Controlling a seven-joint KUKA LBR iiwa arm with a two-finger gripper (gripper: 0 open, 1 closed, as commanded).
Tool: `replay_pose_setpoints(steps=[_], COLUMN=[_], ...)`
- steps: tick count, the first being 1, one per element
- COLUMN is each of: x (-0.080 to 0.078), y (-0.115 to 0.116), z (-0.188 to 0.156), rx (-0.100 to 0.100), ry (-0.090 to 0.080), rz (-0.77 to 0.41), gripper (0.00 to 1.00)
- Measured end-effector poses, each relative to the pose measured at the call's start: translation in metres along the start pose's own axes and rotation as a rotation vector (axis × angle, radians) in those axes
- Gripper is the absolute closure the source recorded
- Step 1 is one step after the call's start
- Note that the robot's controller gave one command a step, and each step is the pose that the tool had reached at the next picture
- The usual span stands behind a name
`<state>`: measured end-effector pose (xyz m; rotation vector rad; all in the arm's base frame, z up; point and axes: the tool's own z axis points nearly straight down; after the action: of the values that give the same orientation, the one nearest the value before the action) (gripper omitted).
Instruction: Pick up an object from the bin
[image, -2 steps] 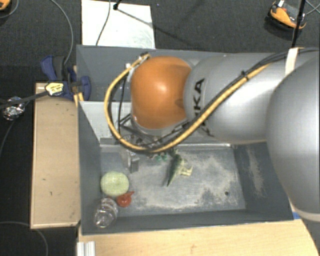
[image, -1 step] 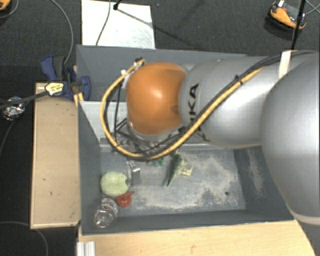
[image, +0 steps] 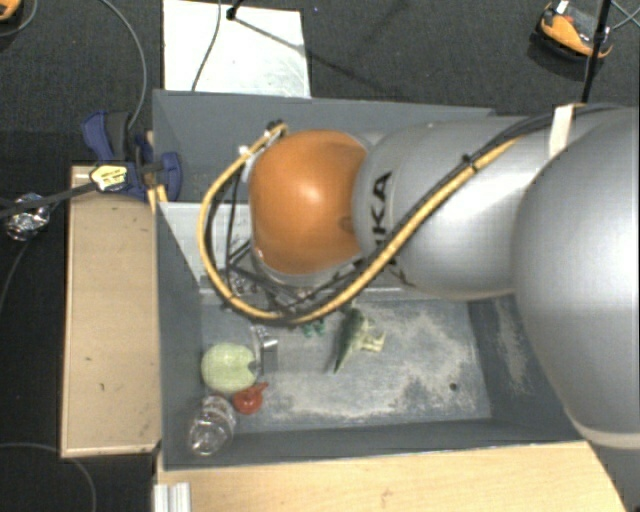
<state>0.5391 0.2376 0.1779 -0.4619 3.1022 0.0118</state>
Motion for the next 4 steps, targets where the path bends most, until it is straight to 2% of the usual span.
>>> replay_pose_setpoints(steps=[1, 2, 3, 4], x=[0.001, 0.004, -0.004, 0.003], y=[-0.022, -0.025, -0.007, 0.012], z=[0.043, 0.080, 0.100, 0.106], rx=[-0.002, 0.003, 0.000, 0.003], ry=[-0.009, 0.003, -0.008, 0.004], rz=[-0.028, -0.138, -0.370, -0.182], gripper=[0.00, 0.00, 0.00, 1.00])
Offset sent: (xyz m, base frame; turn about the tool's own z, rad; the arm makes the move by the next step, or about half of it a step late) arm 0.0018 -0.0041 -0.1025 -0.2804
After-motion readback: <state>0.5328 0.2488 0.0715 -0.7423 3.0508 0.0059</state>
